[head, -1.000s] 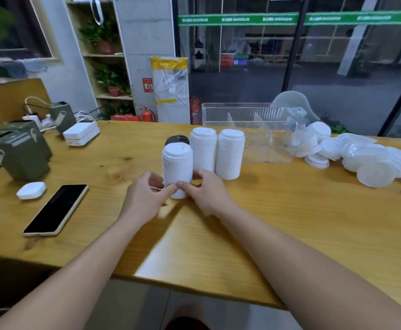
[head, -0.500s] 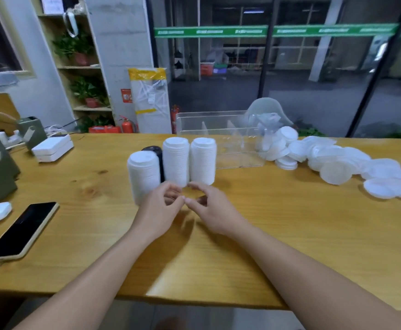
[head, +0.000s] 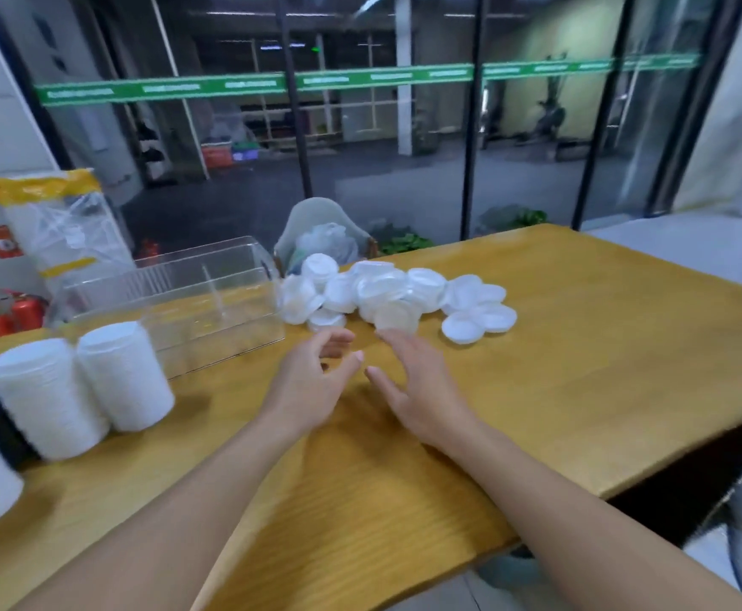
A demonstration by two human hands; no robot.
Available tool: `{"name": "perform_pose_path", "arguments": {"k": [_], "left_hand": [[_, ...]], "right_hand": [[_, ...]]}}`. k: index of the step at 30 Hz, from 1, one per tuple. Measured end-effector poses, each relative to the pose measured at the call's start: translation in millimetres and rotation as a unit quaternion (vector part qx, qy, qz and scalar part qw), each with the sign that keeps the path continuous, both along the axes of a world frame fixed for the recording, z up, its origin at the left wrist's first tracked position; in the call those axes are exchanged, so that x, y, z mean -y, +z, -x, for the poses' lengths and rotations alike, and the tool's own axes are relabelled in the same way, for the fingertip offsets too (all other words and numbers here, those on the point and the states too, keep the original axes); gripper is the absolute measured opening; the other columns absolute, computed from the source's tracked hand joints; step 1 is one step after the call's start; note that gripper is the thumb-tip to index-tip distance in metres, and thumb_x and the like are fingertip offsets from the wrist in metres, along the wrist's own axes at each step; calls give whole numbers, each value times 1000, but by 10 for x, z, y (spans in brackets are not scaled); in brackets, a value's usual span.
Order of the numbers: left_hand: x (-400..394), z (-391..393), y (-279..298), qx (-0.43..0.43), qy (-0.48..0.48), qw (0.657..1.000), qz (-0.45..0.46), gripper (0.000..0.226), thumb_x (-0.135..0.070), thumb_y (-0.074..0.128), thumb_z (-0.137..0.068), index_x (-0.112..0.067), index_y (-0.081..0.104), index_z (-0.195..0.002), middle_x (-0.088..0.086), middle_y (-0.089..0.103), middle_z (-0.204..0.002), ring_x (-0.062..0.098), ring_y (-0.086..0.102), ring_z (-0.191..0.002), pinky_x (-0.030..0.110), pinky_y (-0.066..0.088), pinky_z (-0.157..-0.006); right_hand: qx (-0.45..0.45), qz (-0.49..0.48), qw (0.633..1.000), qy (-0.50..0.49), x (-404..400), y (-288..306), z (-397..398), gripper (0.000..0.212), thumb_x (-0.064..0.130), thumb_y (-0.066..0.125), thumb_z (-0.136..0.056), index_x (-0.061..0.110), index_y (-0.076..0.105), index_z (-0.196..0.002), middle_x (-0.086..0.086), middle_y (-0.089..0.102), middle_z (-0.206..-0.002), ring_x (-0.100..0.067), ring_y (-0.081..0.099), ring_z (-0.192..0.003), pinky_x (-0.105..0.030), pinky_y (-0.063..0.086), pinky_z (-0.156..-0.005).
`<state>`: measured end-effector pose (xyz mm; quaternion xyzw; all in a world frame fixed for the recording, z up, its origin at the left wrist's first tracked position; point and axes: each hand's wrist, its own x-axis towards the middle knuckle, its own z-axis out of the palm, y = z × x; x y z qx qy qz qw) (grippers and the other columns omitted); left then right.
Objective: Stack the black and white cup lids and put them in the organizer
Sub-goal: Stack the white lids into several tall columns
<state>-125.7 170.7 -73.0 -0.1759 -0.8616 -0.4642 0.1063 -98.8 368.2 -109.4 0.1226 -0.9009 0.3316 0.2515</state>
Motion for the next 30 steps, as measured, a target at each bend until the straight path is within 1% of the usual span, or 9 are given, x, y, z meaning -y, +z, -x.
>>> {"name": "perform_pose_path", "arguments": {"k": [3,8,12,14,18,21,24,27,30], "left_hand": [[-385,346,120,-60,-3,998,32,38,-52,78,-96,-30,73,-127,-19,72,-123,-3,63,-116,31,51,-104],[-955,1211,573,-163,1,976,143,53,-71,62,-96,-28,72,-125,-11,70,-126,17,60,-122,51,49,-109],[-1329,1936,831,-124,-2,948,293,72,-85,45,-98,-31,68,-139,-9,69,-138,20,61,-128,45,48,-103],[-1491,2225,928,-108,-6,934,342,85,-97,33,-91,-34,70,-135,-11,70,-139,20,63,-128,43,50,-102],[-1764,2615,974,-24,-50,896,441,98,-100,27,-90,-21,79,-116,-3,76,-112,22,69,-105,45,56,-96],[-1888,2841,893,46,-32,867,495,128,-116,24,-65,-21,76,-133,0,70,-140,27,65,-126,49,50,-111],[-1906,3059,797,119,1,846,519,154,-124,33,-40,-28,56,-159,-4,48,-169,28,44,-156,55,35,-127],[-1893,3137,699,176,6,810,559,153,-123,40,-38,-38,44,-166,-9,36,-177,29,33,-163,59,29,-128],[-1852,3112,686,193,-34,784,590,139,-120,39,-48,-45,43,-165,-12,38,-175,28,38,-160,59,32,-126]], "right_hand": [[-57,4,993,-108,-552,-23,249,65,63,61,-99,19,62,-147,-4,59,-151,-26,51,-141,-45,38,-119],[6,46,969,-243,-1427,0,821,79,82,49,-93,31,57,-152,1,45,-164,-23,33,-154,-51,23,-127],[25,15,975,-221,-1739,-48,1220,78,85,48,-93,35,56,-153,2,43,-167,-20,30,-157,-49,18,-130],[35,0,977,-210,-1807,-45,1392,83,88,44,-91,35,56,-153,3,43,-167,-19,30,-157,-49,19,-129],[101,-9,983,-154,-1865,-28,1509,92,94,42,-89,41,39,-164,9,34,-173,-18,25,-160,-50,21,-128],[150,14,983,-101,-1877,-53,1477,95,93,49,-88,45,28,-167,12,40,-169,-16,36,-155,-50,34,-124],[159,37,983,-80,-1913,-65,1524,97,98,48,-82,51,27,-164,16,43,-168,-12,42,-151,-52,38,-122],[161,23,985,-63,-1922,-91,1514,94,97,50,-83,54,28,-164,18,40,-168,-11,39,-153,-50,37,-122],[153,6,987,-51,-1916,-96,1500,92,98,50,-82,57,29,-162,20,41,-166,-9,41,-150,-48,39,-121]]}}
